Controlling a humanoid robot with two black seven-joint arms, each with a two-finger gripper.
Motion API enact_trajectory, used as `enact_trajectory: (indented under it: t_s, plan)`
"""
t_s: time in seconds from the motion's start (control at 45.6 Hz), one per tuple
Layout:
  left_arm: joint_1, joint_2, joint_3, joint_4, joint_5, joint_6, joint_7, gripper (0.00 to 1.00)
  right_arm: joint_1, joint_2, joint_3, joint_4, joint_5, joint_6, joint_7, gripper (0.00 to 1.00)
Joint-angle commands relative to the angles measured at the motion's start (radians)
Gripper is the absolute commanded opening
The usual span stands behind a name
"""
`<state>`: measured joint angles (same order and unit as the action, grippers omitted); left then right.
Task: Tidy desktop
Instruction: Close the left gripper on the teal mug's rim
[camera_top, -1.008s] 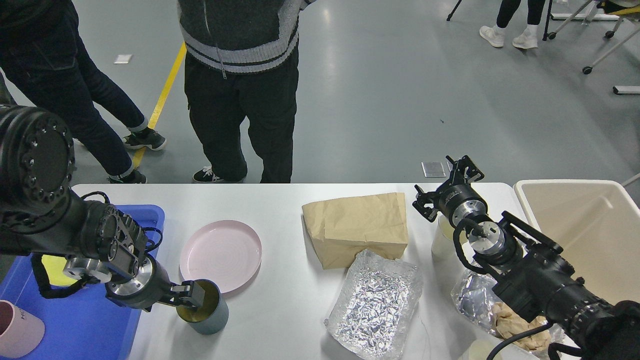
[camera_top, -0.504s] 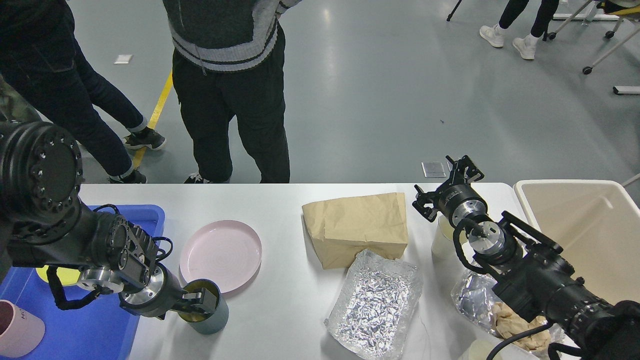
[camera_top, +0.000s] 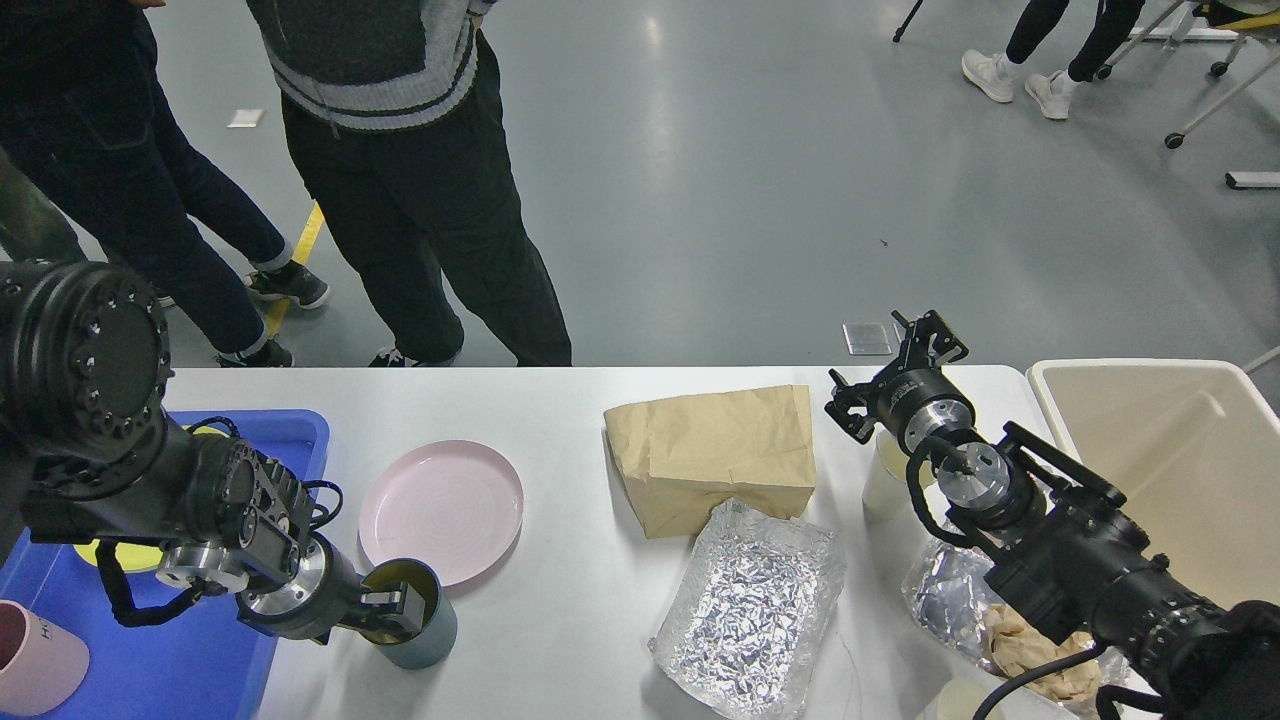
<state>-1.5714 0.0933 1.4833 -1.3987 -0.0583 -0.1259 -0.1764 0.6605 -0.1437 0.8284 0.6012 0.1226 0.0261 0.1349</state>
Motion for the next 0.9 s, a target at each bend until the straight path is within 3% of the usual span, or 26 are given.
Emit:
enact_trajectory:
  t_s: [0.0, 0.175, 0.329, 0.548, 0.877]
  plan:
    - [0.017, 0.0, 0.0, 0.003, 0.0, 0.04, 0.0, 0.77, 0.001, 0.001, 0.0, 0.0, 0.0, 0.0, 0.0, 1.0]
    - [0.019, 0.0, 0.0, 0.006, 0.0, 0.081, 0.0, 0.76, 0.001, 0.001, 0.0, 0.0, 0.0, 0.0, 0.0, 1.0]
    - [0.025, 0.0, 0.003, 0.006, 0.0, 0.084, 0.003, 0.69, 0.001, 0.0, 0.0, 0.0, 0.0, 0.0, 0.0, 1.0]
    - [0.027, -0.001, 0.002, 0.004, 0.0, 0.083, 0.086, 0.45, 0.001, 0.0, 0.0, 0.0, 0.0, 0.0, 0.0, 1.0]
    - [0.027, 0.0, 0.002, 0.004, 0.0, 0.081, 0.091, 0.19, 0.001, 0.001, 0.0, 0.0, 0.0, 0.0, 0.0, 1.0]
